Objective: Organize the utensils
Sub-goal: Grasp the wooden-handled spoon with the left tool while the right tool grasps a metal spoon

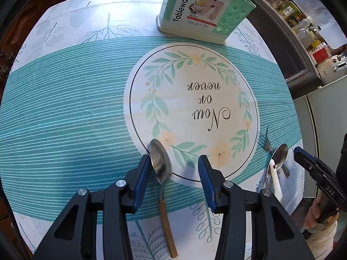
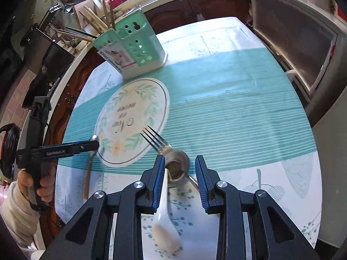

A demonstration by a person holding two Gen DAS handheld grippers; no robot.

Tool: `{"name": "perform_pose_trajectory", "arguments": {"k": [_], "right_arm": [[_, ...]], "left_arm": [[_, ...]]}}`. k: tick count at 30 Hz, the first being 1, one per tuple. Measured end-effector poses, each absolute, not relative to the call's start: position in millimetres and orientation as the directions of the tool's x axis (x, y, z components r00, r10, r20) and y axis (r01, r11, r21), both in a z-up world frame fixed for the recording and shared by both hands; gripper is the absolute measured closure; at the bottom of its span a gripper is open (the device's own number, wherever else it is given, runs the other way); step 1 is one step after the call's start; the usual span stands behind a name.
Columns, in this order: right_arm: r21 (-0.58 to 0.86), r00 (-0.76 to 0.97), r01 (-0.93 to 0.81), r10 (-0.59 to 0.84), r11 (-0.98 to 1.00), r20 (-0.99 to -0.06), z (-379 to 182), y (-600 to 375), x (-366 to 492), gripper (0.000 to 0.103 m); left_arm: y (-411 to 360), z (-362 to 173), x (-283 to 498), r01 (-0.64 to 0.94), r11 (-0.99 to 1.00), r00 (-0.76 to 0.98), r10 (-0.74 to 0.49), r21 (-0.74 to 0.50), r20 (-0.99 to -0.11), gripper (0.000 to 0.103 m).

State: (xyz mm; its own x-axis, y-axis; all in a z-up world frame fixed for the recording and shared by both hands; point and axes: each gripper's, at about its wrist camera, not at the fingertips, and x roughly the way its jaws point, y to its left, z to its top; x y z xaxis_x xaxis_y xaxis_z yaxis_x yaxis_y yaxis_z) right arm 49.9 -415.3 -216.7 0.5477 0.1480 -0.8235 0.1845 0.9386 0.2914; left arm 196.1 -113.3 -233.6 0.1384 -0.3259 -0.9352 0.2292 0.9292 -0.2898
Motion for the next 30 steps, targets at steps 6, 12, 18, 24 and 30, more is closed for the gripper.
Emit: {"name": "perform_pose_trajectory", "arguments": {"k": [6, 12, 18, 24, 30], "right_arm": [[0.33, 0.535, 0.169, 0.195, 0.929, -0.822, -241, -420, 60, 0.074], [0.337, 0.545, 0.127, 0.218, 0.933, -0.81, -248, -411, 68, 0.076], [0.363, 0.549, 0.112, 0.247, 0.925, -0.798, -251, -407, 71, 0.087], [0.365, 0.564, 0.104, 0.248, 0.925, -0.788, -249, -401, 69, 0.096], [0.242, 0.648, 0.064, 0.144, 0.968, -0.747, -223, -383, 64, 0.1]], "left_arm": [[-120, -236, 199, 0.235, 0.924, 0.121, -0.337, -0.303, -0.934, 0.061], [-123, -240, 203, 0.239, 0.915, 0.093, -0.356, -0.326, -0.93, 0.07], [-121, -241, 210, 0.241, 0.908, 0.06, -0.367, -0.343, -0.928, 0.072], [-130, -244, 208, 0.278, 0.909, 0.049, -0.335, -0.309, -0.941, 0.099], [-147, -229, 191, 0.316, 0.916, 0.137, -0.3, -0.245, -0.944, 0.102]]}}
